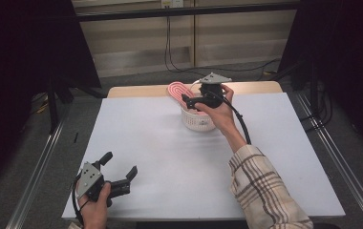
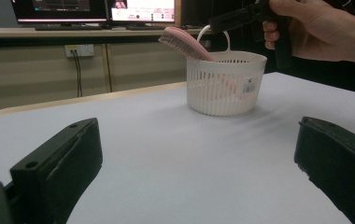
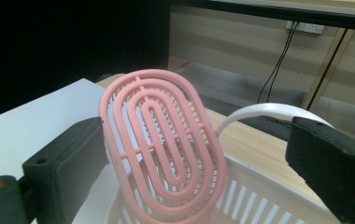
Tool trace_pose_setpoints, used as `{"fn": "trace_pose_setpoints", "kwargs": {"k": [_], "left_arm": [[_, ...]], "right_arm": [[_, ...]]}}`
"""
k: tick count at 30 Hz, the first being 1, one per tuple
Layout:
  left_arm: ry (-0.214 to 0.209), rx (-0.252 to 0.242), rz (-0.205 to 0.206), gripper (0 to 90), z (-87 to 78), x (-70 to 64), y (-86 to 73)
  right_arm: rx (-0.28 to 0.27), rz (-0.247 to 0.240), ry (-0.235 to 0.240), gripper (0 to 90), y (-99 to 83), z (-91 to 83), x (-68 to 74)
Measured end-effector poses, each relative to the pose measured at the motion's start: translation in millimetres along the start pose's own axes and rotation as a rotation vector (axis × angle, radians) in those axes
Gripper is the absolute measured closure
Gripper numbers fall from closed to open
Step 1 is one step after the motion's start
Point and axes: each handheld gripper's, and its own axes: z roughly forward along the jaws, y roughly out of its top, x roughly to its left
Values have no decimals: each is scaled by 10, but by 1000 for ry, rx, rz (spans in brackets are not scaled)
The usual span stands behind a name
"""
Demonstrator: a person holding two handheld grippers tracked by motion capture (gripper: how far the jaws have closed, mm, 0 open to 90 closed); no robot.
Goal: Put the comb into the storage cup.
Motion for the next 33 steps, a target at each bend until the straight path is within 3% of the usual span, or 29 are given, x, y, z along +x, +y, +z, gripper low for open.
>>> {"fn": "trace_pose_setpoints", "kwargs": {"k": [9,26,33], "left_arm": [[26,5,7,13,14,2,1],[32,-1,-4,13,21,15,-2],[31,1,-5,13,14,10,-6]], "right_arm": [[-38,1,-22,35,-52,-153,-61],[-72,-25,-38,21,-70,-370,-31],[-87,-35,-69,0,-99,-434,-13]]}}
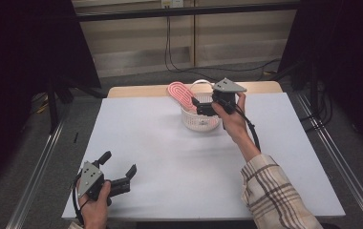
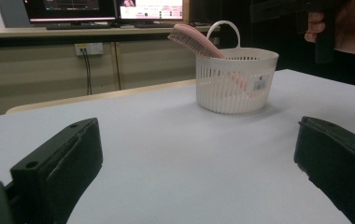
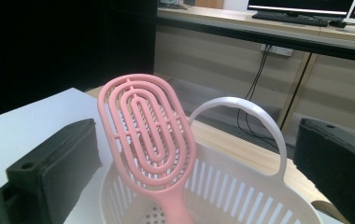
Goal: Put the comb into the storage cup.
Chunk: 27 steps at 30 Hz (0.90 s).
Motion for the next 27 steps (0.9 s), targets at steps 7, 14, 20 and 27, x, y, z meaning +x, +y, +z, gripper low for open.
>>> {"fn": "trace_pose_setpoints", "kwargs": {"k": [7,14,20,27], "left_arm": [[-8,-25,-20,12,-32,5,9],[-8,-21,-23,11,-27,5,9],[2,-19,-29,11,-36,17,2],[3,-16,-21,11,-30,11,0]], "right_arm": [[-25,16,-19,0,-22,-117,32],[-46,-1,-22,10,-27,-209,54],[-72,-8,-51,1,-75,-325,19],[-75,-34,-45,1,-98,-472,44]]}}
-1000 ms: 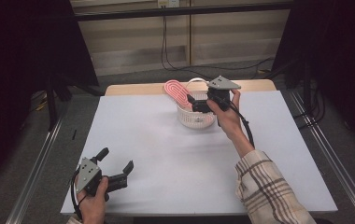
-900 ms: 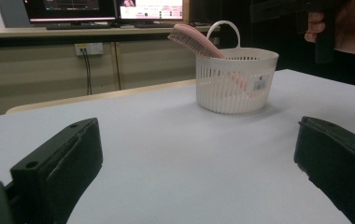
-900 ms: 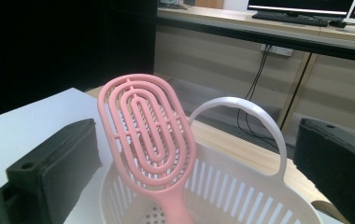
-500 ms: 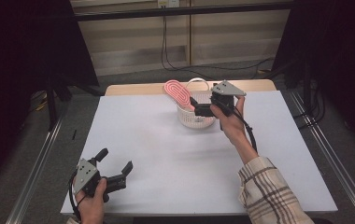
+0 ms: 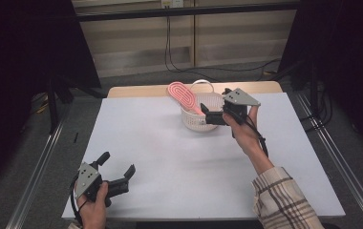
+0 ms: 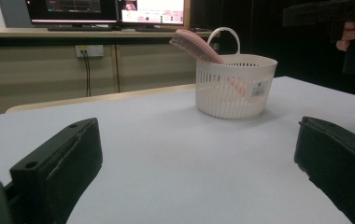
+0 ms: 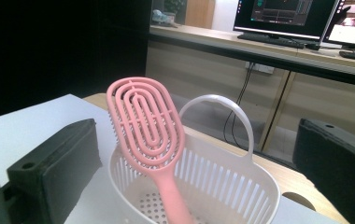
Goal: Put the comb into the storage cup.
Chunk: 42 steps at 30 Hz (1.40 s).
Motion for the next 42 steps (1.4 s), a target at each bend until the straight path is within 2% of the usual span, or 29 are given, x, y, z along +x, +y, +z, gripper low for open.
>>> {"fn": "trace_pose_setpoints", "kwargs": {"k": [2,8,18,24,30,42], "left_arm": [[3,-2,-4,11,4,-3,-2],[1,-1,1,11,-3,-2,1],[5,-1,3,8,-3,-2,1],[4,-4,-5,8,5,-4,-2],[-2,2,8,8,12,-6,0],[6,-1,10,9,9,-5,6]], "right_arm": [[-4,2,1,0,-2,-14,4],[1,-33,-1,0,-23,-111,48],[27,-27,-5,0,-152,-226,39],[1,-13,-24,0,-190,-353,7],[-25,-4,-43,0,-203,-485,-22],[-28,-4,-64,0,-347,-707,-26]]}}
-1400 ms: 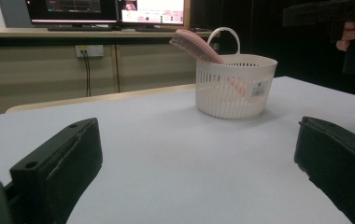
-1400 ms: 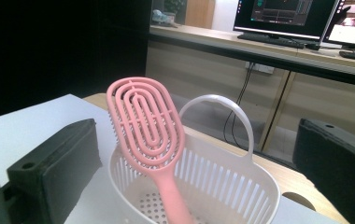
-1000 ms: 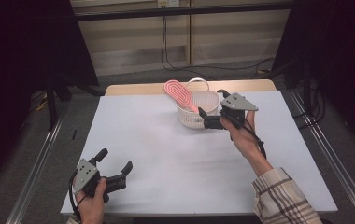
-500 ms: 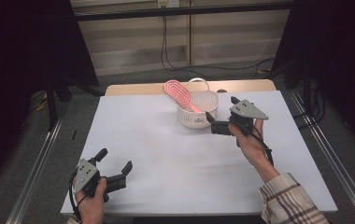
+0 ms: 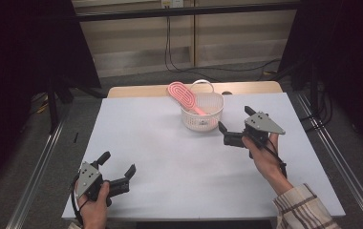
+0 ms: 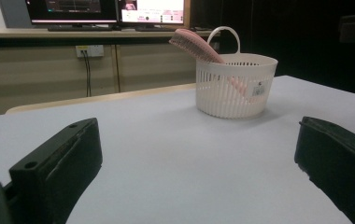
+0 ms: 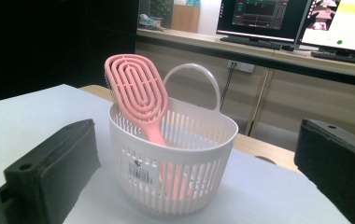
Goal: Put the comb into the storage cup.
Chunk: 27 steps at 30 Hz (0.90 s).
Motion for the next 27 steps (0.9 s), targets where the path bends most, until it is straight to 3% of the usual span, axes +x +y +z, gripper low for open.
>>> {"fn": "trace_pose_setpoints", "kwargs": {"k": [5,10,27], "left_arm": [[1,11,9,13,2,-1,-4],[8,16,20,15,0,-4,-3],[8,16,-7,9,14,5,-12]], "right_arm": [[-36,2,-19,0,-19,-138,-25],[-27,11,-42,0,-85,-251,-99],[-40,49,-103,0,-231,-705,-231]]}}
